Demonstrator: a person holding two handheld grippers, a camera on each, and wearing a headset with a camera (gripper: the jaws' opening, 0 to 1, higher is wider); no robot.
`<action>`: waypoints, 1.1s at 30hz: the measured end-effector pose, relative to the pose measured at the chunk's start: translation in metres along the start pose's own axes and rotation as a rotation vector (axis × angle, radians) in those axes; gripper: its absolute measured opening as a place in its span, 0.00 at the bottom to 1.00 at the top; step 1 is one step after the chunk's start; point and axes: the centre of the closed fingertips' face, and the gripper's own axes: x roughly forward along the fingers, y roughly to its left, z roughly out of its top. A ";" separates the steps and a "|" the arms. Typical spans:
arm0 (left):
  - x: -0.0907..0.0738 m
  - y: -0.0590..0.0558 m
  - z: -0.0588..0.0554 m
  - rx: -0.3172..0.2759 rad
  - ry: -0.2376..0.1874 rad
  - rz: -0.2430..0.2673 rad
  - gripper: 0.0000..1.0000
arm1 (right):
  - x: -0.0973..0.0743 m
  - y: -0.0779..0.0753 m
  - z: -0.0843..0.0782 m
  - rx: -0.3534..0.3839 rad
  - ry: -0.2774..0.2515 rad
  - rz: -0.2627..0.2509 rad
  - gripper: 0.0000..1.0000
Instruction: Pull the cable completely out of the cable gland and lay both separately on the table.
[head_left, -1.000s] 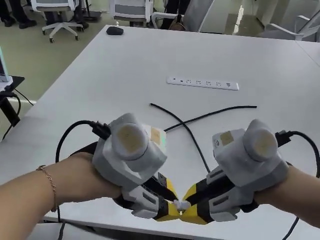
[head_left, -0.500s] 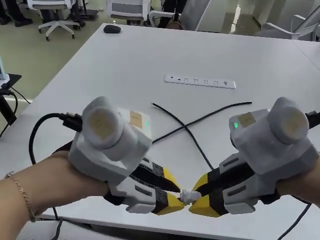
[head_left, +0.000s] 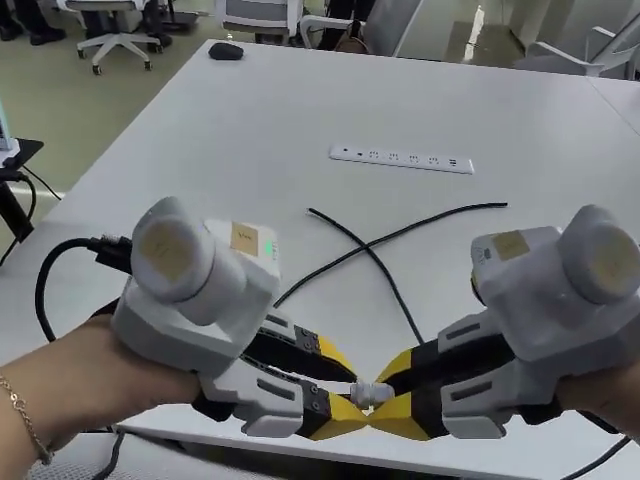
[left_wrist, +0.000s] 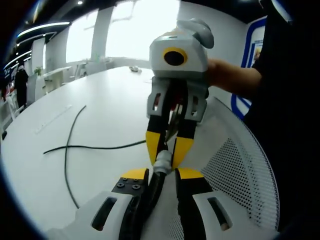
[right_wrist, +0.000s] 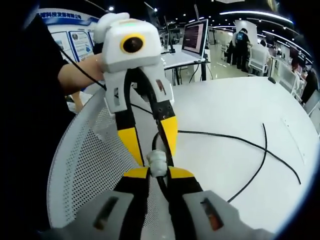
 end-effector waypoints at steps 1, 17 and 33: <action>0.001 -0.004 0.002 0.008 -0.013 -0.023 0.23 | 0.000 0.002 -0.001 -0.015 0.006 0.007 0.12; 0.000 -0.007 0.006 0.040 -0.002 -0.023 0.21 | -0.004 0.003 0.005 -0.025 -0.013 0.018 0.12; -0.004 0.005 0.012 0.071 -0.009 0.017 0.16 | -0.011 -0.011 0.010 -0.047 -0.020 -0.044 0.13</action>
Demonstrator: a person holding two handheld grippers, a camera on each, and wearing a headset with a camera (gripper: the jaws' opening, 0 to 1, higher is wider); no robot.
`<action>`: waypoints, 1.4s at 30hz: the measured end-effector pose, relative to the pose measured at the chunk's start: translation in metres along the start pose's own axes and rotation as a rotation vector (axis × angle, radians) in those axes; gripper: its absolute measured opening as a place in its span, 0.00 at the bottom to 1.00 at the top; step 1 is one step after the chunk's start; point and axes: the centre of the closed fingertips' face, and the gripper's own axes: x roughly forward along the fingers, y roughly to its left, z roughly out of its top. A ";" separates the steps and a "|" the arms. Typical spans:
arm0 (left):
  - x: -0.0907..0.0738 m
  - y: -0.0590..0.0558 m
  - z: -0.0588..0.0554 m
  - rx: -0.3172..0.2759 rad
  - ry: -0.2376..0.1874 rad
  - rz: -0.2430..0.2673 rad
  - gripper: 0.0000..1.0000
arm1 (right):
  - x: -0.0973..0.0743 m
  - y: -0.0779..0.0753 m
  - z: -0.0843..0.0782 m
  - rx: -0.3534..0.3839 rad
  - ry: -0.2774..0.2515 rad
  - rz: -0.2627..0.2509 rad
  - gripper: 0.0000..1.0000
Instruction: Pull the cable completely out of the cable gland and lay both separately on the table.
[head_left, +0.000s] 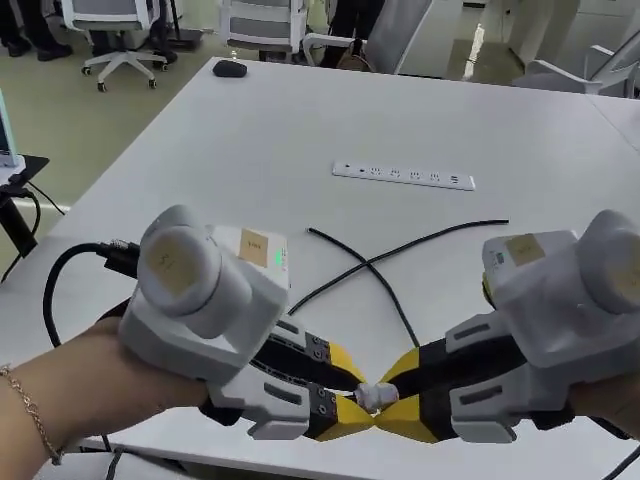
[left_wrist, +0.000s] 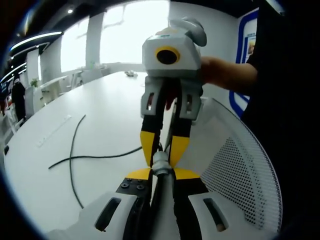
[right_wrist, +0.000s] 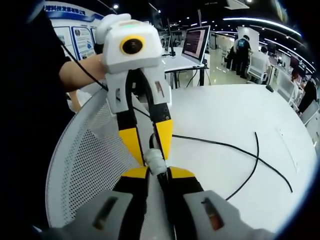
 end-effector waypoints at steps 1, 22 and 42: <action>0.000 0.000 0.000 0.001 0.003 0.000 0.16 | 0.000 0.000 0.000 -0.001 0.001 0.000 0.14; -0.007 0.005 0.005 -0.036 -0.045 0.008 0.16 | -0.007 -0.006 0.008 0.075 -0.113 -0.022 0.15; 0.001 0.012 -0.001 0.108 0.049 0.062 0.16 | -0.001 -0.006 0.002 0.012 -0.023 -0.020 0.11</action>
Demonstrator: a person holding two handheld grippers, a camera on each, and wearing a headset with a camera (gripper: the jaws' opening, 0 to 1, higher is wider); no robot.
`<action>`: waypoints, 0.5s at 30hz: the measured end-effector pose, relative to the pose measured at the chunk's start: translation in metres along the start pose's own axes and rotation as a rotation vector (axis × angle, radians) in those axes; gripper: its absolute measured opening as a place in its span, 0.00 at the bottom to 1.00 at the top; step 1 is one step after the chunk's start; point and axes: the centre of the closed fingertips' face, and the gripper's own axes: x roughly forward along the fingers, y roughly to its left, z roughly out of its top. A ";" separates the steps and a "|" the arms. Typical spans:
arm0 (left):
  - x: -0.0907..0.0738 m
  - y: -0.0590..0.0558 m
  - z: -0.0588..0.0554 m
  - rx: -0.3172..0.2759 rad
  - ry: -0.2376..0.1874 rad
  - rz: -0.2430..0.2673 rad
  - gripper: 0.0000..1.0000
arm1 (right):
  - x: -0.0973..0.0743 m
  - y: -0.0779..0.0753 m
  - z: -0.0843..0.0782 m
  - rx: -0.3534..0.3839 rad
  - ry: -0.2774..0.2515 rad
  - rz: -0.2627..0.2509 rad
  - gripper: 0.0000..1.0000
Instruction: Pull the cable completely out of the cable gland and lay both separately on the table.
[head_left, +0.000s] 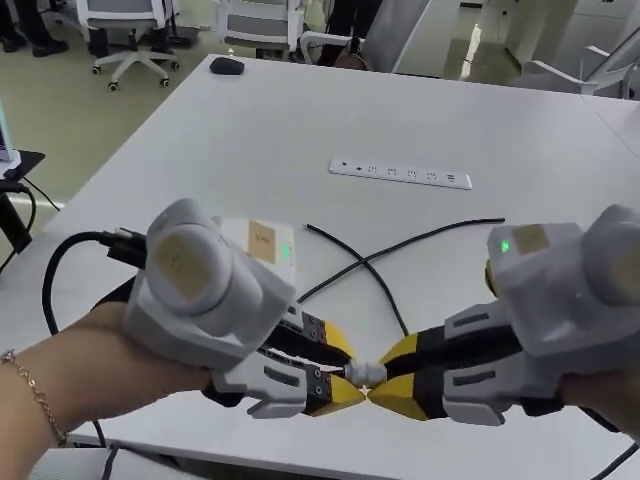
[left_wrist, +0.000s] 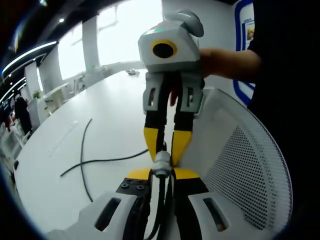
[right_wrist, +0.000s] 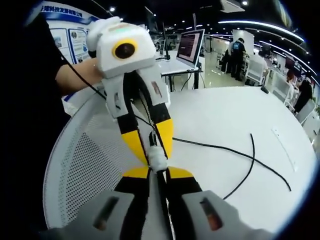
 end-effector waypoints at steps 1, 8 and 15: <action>0.000 -0.003 0.001 0.002 -0.002 -0.003 0.16 | -0.002 0.003 0.000 0.011 -0.009 0.034 0.12; 0.001 -0.006 0.004 0.057 -0.007 0.003 0.16 | -0.015 0.006 0.014 0.174 -0.110 0.239 0.15; -0.004 -0.008 0.009 0.085 -0.021 0.001 0.16 | -0.009 0.006 0.010 0.209 -0.098 0.376 0.18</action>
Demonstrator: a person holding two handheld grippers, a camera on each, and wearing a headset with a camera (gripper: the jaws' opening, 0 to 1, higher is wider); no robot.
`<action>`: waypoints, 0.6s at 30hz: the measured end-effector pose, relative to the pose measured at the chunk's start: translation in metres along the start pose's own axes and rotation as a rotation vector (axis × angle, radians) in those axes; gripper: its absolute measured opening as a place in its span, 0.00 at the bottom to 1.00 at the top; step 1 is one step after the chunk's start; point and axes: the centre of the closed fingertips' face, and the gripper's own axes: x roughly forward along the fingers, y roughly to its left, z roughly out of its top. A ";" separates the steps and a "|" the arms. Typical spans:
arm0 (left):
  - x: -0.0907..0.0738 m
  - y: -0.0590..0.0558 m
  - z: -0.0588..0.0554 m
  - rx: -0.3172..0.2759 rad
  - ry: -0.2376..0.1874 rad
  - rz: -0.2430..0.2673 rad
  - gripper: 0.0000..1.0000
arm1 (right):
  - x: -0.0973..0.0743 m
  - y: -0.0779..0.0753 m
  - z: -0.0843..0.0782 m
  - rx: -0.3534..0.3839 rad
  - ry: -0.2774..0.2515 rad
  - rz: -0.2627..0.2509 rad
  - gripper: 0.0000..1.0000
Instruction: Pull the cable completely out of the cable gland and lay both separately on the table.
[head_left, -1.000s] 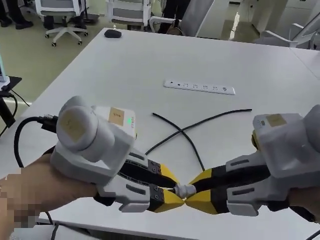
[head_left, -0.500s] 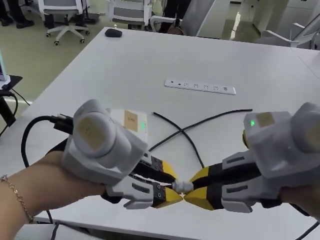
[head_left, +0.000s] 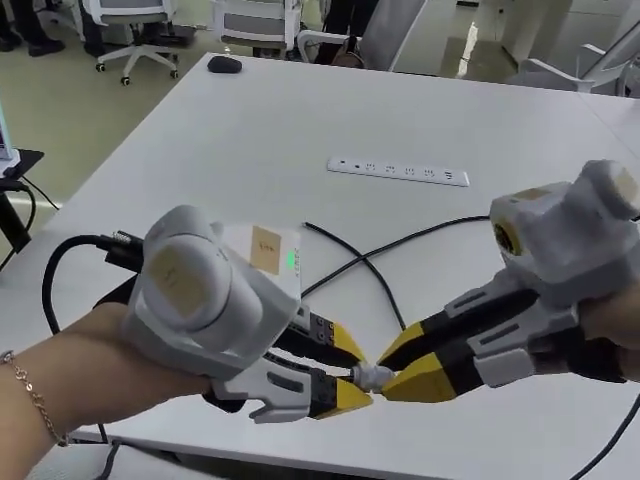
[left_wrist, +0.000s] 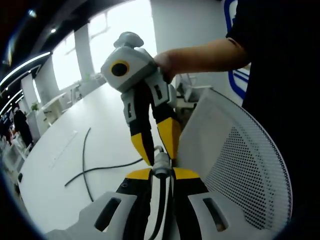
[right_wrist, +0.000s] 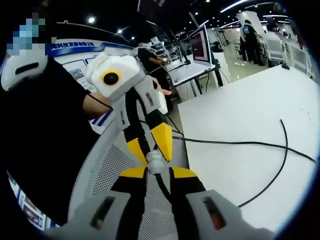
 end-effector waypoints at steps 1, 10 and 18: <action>0.000 -0.001 0.001 0.000 -0.005 -0.003 0.16 | 0.001 0.001 0.000 0.009 0.006 0.014 0.18; -0.001 0.001 -0.006 -0.060 0.014 -0.013 0.16 | 0.011 0.004 -0.003 -0.126 0.121 -0.038 0.11; 0.000 0.007 -0.009 -0.271 -0.042 -0.033 0.16 | 0.009 -0.007 -0.002 -0.403 0.222 -0.253 0.10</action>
